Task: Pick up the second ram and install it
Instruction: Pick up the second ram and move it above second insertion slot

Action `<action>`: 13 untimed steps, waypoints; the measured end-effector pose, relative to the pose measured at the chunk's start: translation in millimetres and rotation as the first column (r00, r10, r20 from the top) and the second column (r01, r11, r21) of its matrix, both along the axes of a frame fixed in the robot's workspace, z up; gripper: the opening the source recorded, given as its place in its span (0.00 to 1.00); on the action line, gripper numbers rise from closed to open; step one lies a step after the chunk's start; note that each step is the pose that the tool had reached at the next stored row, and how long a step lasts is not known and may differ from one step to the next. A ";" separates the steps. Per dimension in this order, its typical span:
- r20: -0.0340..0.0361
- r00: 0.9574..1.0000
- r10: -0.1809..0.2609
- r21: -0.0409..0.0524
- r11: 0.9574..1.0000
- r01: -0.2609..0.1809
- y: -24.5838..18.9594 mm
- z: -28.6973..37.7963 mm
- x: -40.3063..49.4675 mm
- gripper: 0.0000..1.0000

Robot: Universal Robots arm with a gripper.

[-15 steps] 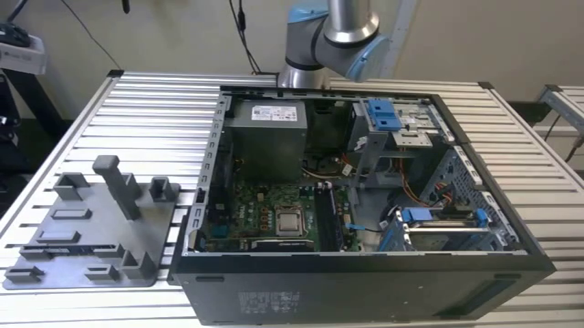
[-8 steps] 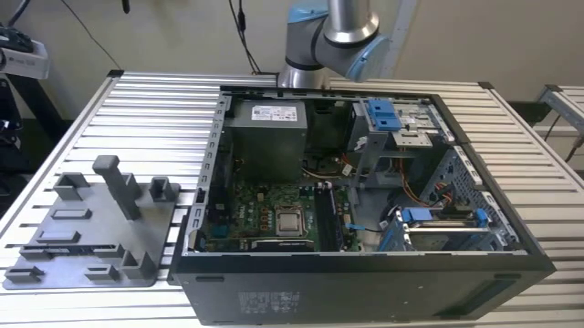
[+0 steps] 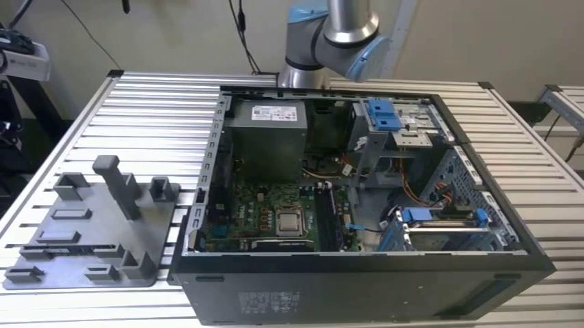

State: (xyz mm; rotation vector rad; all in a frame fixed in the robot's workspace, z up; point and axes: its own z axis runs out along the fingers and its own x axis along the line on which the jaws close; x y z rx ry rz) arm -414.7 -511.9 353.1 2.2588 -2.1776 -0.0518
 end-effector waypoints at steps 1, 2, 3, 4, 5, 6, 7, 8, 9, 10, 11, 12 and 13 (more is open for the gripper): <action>0.000 1.000 0.000 0.000 1.000 0.000 0.0 -0.8 0.0 0.48; 0.000 1.000 0.000 0.000 1.000 0.000 0.0 -1.8 0.0 0.48; 0.000 1.000 0.000 0.000 1.000 0.000 0.0 -2.8 0.0 0.48; 0.000 1.000 0.000 0.000 1.000 0.000 0.0 -4.2 0.0 0.48; 0.000 1.000 0.000 0.000 1.000 0.000 0.0 -5.5 0.0 0.48; 0.000 1.000 0.000 0.000 1.000 0.000 0.0 -7.1 0.0 0.48; 0.000 1.000 0.000 0.000 1.000 0.000 0.0 -8.5 0.0 0.48; 0.000 1.000 0.000 0.000 1.000 0.000 -0.1 -10.1 0.0 0.48; 0.000 1.000 0.000 0.000 1.000 0.000 0.0 -11.6 0.0 0.48; 0.000 1.000 0.000 0.000 1.000 0.000 0.0 -13.2 0.0 0.48; 0.000 1.000 0.001 0.000 1.000 -0.001 0.0 -14.8 -0.1 0.48; 0.001 1.000 0.002 0.000 1.000 -0.002 0.0 -16.4 -0.1 0.48; 0.002 1.000 0.004 0.000 1.000 -0.004 0.0 -18.0 -0.1 0.48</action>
